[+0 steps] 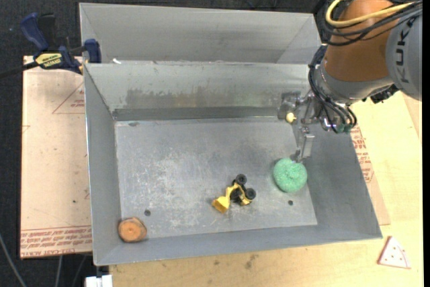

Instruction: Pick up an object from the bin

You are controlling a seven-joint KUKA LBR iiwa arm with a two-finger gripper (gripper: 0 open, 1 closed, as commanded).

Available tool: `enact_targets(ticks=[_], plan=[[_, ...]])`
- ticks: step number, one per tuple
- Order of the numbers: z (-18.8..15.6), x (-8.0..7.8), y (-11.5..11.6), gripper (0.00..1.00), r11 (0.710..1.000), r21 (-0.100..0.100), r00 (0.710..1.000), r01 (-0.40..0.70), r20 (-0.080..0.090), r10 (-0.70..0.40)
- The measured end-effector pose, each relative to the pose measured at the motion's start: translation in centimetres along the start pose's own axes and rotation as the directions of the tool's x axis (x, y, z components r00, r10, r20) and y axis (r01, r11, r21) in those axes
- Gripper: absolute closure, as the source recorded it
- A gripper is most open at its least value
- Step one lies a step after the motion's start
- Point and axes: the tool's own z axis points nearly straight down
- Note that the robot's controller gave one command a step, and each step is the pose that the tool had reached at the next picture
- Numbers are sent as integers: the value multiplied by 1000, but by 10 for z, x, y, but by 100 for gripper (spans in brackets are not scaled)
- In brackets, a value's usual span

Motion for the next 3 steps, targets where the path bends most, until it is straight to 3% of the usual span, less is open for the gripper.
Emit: enact_targets(ticks=[1,2,3], plan=[[-5,-1,0,0,1000,1,1000,1,7,-1],[32,18,-3,0,998,2,998,58,14,-58],[85,44,-32,0,967,3,967,256,9,-256]])
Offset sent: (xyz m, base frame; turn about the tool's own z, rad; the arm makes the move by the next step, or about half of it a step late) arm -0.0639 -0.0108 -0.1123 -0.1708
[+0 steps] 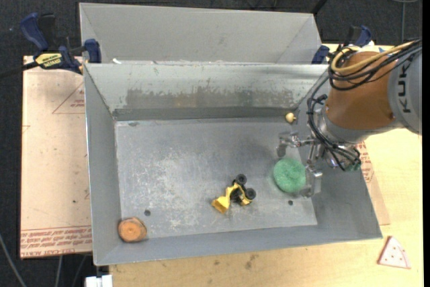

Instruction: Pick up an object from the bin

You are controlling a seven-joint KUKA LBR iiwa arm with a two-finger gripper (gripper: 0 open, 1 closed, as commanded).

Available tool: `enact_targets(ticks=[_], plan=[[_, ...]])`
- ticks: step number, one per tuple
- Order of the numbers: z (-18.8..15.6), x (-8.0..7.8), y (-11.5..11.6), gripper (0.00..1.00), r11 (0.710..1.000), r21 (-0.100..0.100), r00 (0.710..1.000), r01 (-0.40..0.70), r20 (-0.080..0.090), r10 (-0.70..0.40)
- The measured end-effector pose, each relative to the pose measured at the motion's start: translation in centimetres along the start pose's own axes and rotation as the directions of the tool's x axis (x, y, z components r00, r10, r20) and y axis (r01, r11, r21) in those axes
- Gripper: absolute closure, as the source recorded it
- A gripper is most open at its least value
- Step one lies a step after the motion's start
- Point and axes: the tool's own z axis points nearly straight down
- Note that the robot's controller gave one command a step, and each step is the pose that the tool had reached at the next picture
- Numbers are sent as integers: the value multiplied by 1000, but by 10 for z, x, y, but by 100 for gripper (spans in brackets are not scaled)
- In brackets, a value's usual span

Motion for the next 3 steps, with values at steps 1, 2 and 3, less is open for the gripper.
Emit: enact_targets(ticks=[1,2,3], plan=[[27,-34,-8,100,1000,-1,1000,-12,-1,12],[27,-34,-8,100,1000,-1,1000,-12,-1,12],[-182,-27,-12,100,1000,0,1000,0,-2,0]])
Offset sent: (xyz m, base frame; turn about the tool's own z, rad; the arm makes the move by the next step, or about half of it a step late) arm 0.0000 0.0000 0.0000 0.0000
